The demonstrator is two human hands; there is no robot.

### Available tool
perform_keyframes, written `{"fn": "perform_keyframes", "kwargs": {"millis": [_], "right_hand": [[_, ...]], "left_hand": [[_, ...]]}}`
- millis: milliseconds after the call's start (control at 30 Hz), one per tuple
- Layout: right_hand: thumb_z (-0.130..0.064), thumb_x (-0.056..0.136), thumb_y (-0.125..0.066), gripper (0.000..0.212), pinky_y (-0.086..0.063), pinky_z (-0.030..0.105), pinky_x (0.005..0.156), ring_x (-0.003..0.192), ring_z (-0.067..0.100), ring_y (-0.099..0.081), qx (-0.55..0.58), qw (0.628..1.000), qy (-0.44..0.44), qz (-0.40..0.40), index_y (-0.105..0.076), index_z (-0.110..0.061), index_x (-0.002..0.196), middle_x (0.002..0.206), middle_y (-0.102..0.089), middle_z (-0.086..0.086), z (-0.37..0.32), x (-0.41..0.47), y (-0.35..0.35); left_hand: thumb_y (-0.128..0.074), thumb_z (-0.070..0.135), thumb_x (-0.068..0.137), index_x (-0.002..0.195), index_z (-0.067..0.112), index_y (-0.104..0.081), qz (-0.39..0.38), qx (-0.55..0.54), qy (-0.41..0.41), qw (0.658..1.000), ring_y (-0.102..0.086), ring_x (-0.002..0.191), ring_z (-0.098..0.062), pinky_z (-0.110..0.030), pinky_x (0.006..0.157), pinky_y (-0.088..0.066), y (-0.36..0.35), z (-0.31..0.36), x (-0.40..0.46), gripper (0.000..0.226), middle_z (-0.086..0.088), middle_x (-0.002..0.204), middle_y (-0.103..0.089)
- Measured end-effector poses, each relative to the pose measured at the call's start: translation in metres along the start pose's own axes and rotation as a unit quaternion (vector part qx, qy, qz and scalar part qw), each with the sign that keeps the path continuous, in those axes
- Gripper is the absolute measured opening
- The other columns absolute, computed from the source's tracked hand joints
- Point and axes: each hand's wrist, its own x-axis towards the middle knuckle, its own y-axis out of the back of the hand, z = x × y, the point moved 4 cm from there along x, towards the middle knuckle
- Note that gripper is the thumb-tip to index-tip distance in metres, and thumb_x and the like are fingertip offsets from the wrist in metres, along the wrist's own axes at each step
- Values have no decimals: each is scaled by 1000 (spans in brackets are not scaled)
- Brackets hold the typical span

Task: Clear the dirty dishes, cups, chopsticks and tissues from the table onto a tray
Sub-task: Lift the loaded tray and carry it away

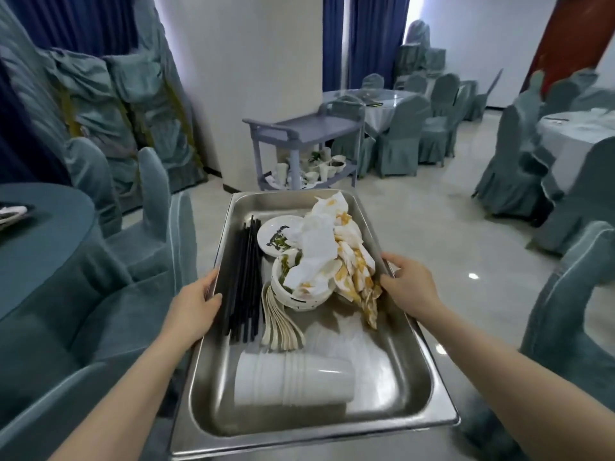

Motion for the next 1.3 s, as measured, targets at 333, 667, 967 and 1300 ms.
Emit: {"fn": "perform_keyframes", "kwargs": {"millis": [333, 667, 967, 1300], "right_hand": [[-15, 78, -60, 53, -38, 21, 77, 88, 19, -62, -13, 994, -70, 80, -58, -32, 128, 90, -68, -4, 50, 308, -5], [-16, 77, -63, 49, -35, 16, 57, 62, 0, -46, -35, 993, -50, 98, -61, -33, 123, 66, -50, -23, 90, 663, -4], [-17, 81, -63, 49, -38, 21, 78, 80, 10, -52, -30, 993, -69, 90, -59, -28, 129, 108, -69, 3, 121, 966, -53], [-15, 84, -63, 47, -43, 21, 70, 69, 0, -54, -9, 993, -76, 86, -59, -28, 128, 97, -66, -4, 142, 1254, -79]], "left_hand": [[-56, 14, 91, 141, 31, -43, -50, -8, -43, 998, -59, 104, -26, -33, 84, -44, -128, 77, 349, 54, -8, 122, -64], [-56, 16, 90, 141, 35, -41, -37, -32, -40, 998, -62, 84, -24, -27, 60, -39, -257, 163, 665, 56, -12, 108, -68], [-62, 14, 84, 138, 29, -48, -49, -37, -48, 997, -62, 89, -17, -25, 74, -44, -338, 215, 965, 58, -6, 114, -68], [-62, 12, 85, 135, 25, -52, -70, -13, -71, 995, -63, 83, -18, -27, 64, -46, -406, 287, 1231, 52, -13, 105, -68]]}}
